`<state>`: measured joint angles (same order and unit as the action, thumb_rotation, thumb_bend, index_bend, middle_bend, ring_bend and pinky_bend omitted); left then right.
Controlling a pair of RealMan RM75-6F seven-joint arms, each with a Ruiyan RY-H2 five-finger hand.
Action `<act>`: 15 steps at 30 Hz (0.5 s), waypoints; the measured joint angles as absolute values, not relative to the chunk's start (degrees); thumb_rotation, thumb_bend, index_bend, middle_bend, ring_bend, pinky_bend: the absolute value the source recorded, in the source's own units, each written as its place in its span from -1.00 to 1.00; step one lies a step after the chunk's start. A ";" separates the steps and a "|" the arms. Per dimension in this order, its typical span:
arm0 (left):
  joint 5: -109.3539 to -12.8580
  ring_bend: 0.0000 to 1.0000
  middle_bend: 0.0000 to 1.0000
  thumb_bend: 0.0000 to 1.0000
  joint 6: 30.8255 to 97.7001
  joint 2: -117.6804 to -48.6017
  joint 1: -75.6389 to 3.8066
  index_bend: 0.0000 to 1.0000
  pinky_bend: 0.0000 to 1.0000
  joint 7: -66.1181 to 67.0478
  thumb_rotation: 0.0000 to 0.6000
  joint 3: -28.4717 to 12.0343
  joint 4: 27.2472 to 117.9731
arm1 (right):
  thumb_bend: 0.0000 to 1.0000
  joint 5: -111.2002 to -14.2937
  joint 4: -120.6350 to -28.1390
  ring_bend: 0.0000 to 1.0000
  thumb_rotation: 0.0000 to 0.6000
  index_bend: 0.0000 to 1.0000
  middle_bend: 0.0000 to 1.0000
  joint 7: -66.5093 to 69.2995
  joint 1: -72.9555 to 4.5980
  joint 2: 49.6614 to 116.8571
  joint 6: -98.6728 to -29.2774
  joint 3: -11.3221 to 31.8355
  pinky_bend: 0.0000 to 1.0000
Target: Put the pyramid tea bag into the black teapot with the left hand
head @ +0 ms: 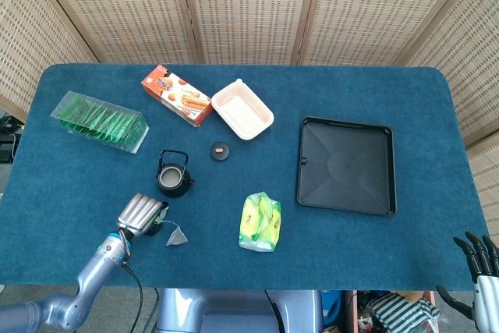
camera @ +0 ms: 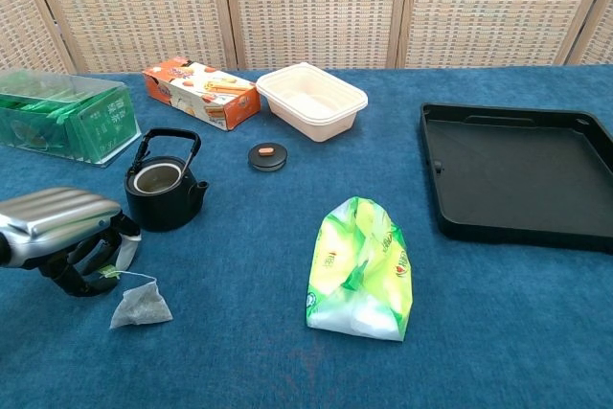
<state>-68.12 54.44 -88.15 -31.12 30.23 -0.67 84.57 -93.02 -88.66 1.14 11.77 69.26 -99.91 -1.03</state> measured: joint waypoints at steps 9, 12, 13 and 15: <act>-67.80 0.34 0.46 -0.18 54.36 -88.22 -31.30 0.15 0.36 29.50 1.00 -0.56 84.22 | -0.80 -92.91 -88.93 -0.88 1.00 -0.60 -0.61 0.91 11.69 69.19 -99.62 -0.95 -0.67; -67.63 0.35 0.47 -0.17 54.19 -88.17 -31.41 0.16 0.36 29.15 1.00 -0.59 84.28 | -0.80 -92.89 -89.06 -0.88 1.00 -0.60 -0.61 0.75 11.65 69.15 -99.50 -0.93 -0.67; -67.58 0.35 0.48 -0.17 54.15 -88.16 -31.43 0.18 0.36 29.07 1.00 -0.57 84.28 | -0.80 -92.86 -89.08 -0.88 1.00 -0.60 -0.61 0.74 11.65 69.14 -99.48 -0.92 -0.67; -67.43 0.36 0.49 -0.16 53.98 -88.12 -31.50 0.20 0.37 28.87 1.00 -0.56 84.29 | -0.80 -92.83 -89.14 -0.88 1.00 -0.60 -0.61 0.70 11.66 69.12 -99.47 -0.90 -0.67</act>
